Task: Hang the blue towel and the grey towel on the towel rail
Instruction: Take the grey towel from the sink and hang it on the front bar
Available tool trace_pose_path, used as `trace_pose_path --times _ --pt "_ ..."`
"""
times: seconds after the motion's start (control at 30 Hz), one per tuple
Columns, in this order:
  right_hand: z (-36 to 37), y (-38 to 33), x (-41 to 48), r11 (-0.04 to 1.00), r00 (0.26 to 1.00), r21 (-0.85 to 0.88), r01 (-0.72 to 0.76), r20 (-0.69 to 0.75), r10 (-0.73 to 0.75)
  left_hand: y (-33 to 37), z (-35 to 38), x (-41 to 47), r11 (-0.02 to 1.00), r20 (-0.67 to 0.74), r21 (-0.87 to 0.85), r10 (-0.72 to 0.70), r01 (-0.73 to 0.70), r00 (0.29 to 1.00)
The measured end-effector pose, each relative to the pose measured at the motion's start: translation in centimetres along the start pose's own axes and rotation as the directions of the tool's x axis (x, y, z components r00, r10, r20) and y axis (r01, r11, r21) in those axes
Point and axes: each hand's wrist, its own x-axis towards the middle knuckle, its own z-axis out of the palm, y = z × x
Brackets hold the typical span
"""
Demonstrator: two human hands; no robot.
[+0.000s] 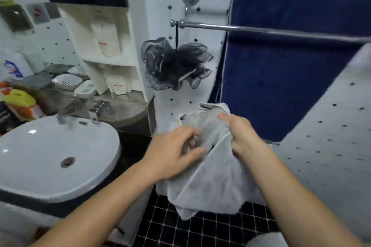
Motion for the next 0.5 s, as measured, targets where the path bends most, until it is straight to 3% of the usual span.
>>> trace_pose_path --times 0.07,0.17,0.3,0.43,0.5 --pt "-3.3 -1.1 -1.1 0.997 0.997 0.078 0.005 -0.073 0.000 2.6 3.1 -0.1 0.976 0.239 -0.095 -0.167 0.194 0.957" --pt "-7.0 -2.2 -2.4 0.982 0.989 0.175 0.071 -0.140 -0.046 5.5 6.6 0.9 0.755 0.441 -0.443 -0.286 0.483 0.851" --pt "-11.1 -2.8 -3.0 0.950 0.981 0.310 0.042 -0.192 0.019 6.6 6.8 3.3 0.564 0.428 -0.595 -0.380 0.573 0.820" --pt "-13.8 -3.4 -3.6 0.916 0.958 0.399 -0.040 -0.246 0.149 6.6 4.5 6.5 0.383 0.420 -0.711 -0.442 0.590 0.793" --pt "-14.6 -3.8 -4.0 0.889 0.952 0.457 -0.005 -0.272 0.144 6.4 3.2 8.2 0.265 0.423 -0.775 -0.455 0.573 0.783"
